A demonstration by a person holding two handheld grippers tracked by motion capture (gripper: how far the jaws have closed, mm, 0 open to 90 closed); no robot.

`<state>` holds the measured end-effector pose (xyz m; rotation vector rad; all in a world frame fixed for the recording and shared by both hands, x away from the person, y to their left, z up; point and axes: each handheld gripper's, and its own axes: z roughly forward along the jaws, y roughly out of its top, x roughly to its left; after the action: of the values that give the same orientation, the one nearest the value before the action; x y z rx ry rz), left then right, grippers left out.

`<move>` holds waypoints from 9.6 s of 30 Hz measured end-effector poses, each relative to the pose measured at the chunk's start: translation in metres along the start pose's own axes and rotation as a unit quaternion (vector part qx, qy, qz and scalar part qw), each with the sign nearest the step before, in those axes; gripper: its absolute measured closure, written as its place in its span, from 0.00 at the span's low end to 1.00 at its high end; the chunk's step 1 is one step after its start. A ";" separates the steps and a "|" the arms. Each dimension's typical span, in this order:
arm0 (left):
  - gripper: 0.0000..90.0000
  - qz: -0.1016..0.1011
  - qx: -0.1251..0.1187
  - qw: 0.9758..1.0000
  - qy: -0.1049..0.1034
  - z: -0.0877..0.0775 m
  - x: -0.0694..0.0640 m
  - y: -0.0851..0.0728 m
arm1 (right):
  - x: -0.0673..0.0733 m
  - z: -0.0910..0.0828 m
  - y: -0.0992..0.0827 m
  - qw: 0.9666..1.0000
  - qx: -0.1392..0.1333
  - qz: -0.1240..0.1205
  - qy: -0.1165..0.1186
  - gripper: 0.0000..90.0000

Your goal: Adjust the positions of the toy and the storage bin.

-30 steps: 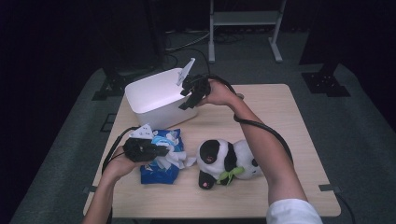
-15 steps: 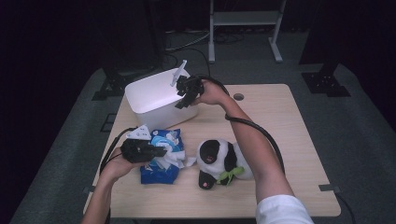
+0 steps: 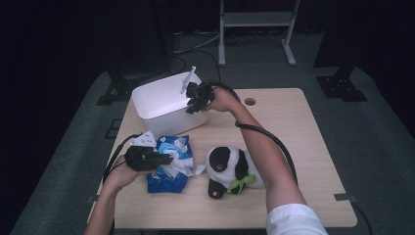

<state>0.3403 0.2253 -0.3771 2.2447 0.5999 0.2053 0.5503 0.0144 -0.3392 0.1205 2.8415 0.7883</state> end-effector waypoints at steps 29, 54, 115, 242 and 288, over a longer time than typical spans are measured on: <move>0.91 0.012 0.009 1.000 -0.010 0.015 -0.007 0.016 | 0.033 -0.042 -0.074 0.998 0.010 -0.046 0.045 0.94; 0.91 0.013 0.016 1.000 -0.011 0.021 -0.006 0.020 | 0.049 -0.081 -0.133 0.999 0.014 -0.029 0.040 0.95; 0.40 -0.041 -0.001 0.997 0.062 -0.018 0.025 0.012 | 0.073 -0.100 -0.133 0.999 -0.018 0.002 0.033 0.79; 0.37 0.010 0.021 1.000 0.002 0.029 -0.001 0.045 | 0.172 -0.099 -0.145 0.989 -0.052 -0.005 0.137 0.89; 0.34 0.008 0.026 1.000 0.002 0.032 -0.002 0.042 | 0.175 -0.056 -0.143 0.982 0.029 0.026 0.186 0.41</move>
<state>0.3638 0.1789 -0.3674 2.3001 0.5944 0.2039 0.3641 -0.1136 -0.3947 0.0614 3.2277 0.8132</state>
